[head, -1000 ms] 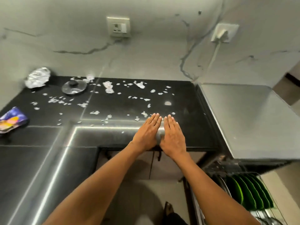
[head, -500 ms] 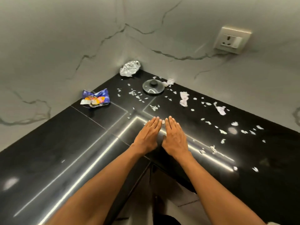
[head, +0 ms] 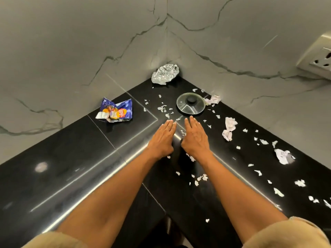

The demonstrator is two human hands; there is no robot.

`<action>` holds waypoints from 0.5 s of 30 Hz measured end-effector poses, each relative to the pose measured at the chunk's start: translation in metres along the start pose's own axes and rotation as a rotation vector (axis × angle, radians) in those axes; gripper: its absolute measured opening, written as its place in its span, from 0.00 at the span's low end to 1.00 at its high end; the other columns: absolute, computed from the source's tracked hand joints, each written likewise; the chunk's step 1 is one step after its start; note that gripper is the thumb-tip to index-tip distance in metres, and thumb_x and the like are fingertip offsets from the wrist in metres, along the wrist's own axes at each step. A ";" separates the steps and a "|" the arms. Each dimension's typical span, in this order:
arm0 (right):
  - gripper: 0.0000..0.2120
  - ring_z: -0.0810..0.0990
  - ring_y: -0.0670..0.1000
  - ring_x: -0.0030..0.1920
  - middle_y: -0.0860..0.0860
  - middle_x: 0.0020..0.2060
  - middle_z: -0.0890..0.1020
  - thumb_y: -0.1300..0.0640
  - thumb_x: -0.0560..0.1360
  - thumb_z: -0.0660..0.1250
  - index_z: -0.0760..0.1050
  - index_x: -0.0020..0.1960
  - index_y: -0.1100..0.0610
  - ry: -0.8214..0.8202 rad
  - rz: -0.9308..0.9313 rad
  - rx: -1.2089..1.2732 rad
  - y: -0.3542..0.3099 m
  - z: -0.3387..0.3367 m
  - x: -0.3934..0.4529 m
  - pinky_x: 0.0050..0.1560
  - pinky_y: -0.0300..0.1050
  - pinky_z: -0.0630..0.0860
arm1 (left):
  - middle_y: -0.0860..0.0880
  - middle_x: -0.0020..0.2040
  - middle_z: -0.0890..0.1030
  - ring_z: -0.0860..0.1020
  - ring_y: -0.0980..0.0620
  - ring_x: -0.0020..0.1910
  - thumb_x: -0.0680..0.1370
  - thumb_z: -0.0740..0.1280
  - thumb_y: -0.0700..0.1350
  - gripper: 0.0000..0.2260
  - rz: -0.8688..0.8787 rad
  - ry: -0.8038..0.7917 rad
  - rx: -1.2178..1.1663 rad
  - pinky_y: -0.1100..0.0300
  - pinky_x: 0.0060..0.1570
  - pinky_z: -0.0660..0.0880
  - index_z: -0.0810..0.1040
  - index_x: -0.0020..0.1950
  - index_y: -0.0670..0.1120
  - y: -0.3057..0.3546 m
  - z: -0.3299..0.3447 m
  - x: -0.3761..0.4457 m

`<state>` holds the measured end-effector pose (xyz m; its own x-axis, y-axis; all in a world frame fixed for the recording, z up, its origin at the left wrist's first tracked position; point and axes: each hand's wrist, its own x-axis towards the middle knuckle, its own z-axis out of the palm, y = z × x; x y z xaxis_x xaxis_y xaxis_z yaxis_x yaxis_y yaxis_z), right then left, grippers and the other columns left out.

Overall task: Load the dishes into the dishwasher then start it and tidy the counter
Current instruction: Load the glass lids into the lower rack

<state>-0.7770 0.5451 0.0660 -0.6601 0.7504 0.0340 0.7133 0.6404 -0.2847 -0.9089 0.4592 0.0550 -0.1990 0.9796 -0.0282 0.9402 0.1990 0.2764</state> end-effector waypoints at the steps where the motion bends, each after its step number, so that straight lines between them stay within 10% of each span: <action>1: 0.39 0.50 0.54 0.81 0.58 0.81 0.53 0.60 0.75 0.66 0.52 0.81 0.59 -0.010 0.010 0.001 0.003 0.000 0.012 0.81 0.48 0.47 | 0.41 0.81 0.49 0.47 0.46 0.81 0.72 0.63 0.37 0.40 0.000 -0.009 -0.001 0.52 0.79 0.47 0.49 0.81 0.40 -0.003 -0.001 0.011; 15: 0.39 0.52 0.60 0.80 0.60 0.81 0.52 0.53 0.76 0.66 0.52 0.82 0.56 -0.104 0.135 -0.012 0.041 -0.014 0.141 0.79 0.54 0.55 | 0.39 0.80 0.53 0.51 0.43 0.80 0.75 0.64 0.41 0.36 0.031 -0.076 -0.006 0.51 0.78 0.52 0.53 0.80 0.38 -0.012 -0.008 0.120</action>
<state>-0.8372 0.6795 0.0727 -0.5783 0.8092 -0.1035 0.7996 0.5371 -0.2685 -0.9462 0.5741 0.0557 -0.1479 0.9846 -0.0927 0.9439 0.1685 0.2838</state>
